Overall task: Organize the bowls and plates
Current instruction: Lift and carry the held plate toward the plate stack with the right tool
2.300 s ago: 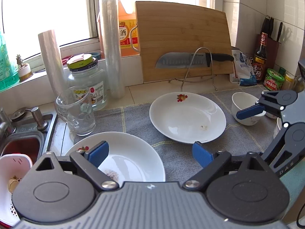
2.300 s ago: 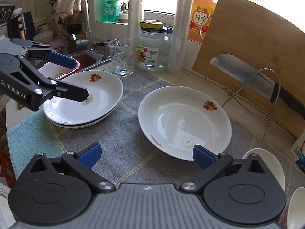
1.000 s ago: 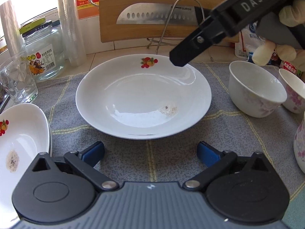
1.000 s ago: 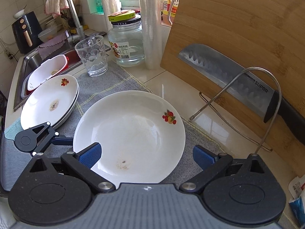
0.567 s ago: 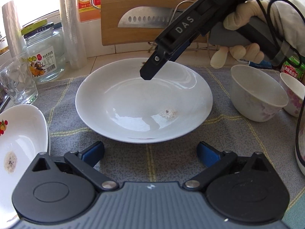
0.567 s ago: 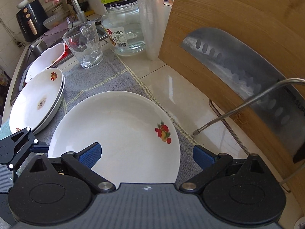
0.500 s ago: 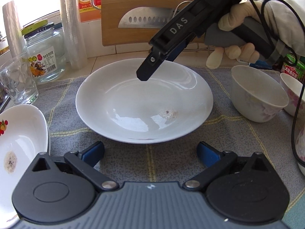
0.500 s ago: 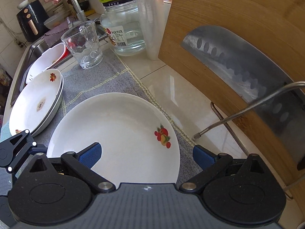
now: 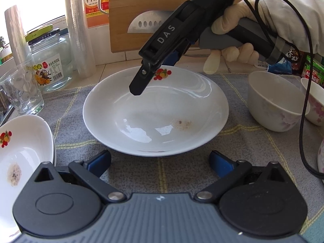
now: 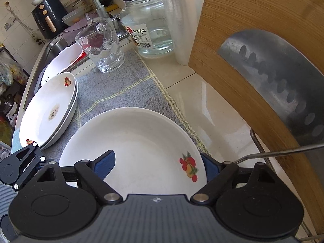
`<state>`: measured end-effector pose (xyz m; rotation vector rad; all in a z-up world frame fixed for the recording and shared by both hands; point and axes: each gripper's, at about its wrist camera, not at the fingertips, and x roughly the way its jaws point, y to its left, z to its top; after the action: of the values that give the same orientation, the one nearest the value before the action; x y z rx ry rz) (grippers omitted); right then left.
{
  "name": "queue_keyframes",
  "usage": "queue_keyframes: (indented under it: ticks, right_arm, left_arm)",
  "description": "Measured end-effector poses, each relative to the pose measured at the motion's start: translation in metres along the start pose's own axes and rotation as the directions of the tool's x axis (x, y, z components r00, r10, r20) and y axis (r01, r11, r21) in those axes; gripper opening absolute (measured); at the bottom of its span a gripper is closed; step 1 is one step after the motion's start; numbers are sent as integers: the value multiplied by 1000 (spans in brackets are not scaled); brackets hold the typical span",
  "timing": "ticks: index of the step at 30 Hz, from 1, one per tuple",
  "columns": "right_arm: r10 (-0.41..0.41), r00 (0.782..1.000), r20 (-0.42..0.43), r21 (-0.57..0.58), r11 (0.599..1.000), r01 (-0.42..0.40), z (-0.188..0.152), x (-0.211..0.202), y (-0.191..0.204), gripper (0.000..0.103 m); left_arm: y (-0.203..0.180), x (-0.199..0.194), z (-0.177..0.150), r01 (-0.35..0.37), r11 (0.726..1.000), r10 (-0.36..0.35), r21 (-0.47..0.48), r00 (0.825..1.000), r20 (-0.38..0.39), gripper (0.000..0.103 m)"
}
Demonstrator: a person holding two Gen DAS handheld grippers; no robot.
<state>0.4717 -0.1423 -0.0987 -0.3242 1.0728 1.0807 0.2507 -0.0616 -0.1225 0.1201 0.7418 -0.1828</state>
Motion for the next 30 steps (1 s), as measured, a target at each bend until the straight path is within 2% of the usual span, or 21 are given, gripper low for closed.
queue_keyframes:
  ticks: [6,14,30]
  right_arm:
    - [51,999,-14,33,998,-50,2,-1,-9,88]
    - [101,992,-75,15,995,-100,6,-5,-14,88]
    - [140,986,-89,52,989,-136,-1,-14,-14,88]
  left_arm:
    - [-1,-1,1,-10,1000,10,5,1000,6,100]
    - [-2,-2,2,-23,999,22,24,999,25,98]
    - [2,-5,4,-20,999,20,30,1000,3,95]
